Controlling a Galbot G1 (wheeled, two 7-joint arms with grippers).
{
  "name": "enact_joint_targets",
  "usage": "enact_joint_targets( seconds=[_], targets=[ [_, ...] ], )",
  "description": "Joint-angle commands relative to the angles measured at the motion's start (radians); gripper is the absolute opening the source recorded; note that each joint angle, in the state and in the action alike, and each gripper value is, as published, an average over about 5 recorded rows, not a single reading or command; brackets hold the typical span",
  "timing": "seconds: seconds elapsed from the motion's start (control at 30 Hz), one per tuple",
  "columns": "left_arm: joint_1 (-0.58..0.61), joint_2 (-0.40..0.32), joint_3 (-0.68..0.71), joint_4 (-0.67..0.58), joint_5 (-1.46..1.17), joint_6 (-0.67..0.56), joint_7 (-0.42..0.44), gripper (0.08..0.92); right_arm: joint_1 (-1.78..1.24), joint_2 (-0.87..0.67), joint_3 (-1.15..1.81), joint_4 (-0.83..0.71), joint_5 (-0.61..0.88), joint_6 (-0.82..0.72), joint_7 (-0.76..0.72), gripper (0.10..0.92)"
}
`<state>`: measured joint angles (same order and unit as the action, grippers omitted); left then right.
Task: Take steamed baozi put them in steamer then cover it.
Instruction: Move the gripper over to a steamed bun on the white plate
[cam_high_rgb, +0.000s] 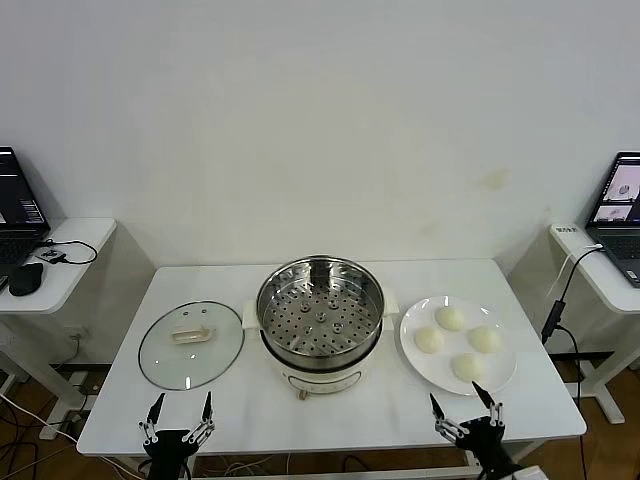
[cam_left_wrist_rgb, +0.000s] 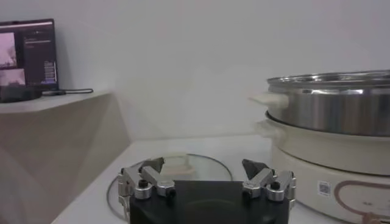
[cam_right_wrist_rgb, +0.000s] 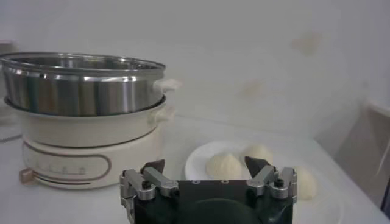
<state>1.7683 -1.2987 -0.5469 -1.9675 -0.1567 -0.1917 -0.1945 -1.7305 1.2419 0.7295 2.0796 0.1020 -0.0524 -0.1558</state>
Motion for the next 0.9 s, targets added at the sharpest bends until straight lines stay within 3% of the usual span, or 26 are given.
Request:
enact_joint_targets(
  seconds=[0.03, 0.27, 0.63, 0.9],
  targets=[
    [-0.009, -0.007, -0.011, 0.001, 0.073, -0.028, -0.034, 0.823, 0.096, -0.17, 0.079, 0.011, -0.162, -0.087, 0.017, 0.823],
    [-0.008, -0.012, -0.025, -0.006, 0.092, -0.03, -0.048, 0.823, 0.289, -0.386, 0.106, -0.16, -0.421, -0.019, -0.077, 0.823],
    [-0.003, -0.036, -0.031, -0.018, 0.165, -0.029, -0.059, 0.823, 0.694, -0.728, -0.161, -0.463, -0.5, 0.065, -0.356, 0.823],
    [0.006, -0.057, -0.03, -0.029, 0.208, -0.032, -0.071, 0.823, 1.03, -0.783, -0.522, -0.644, -0.442, 0.086, -0.542, 0.823]
  ],
)
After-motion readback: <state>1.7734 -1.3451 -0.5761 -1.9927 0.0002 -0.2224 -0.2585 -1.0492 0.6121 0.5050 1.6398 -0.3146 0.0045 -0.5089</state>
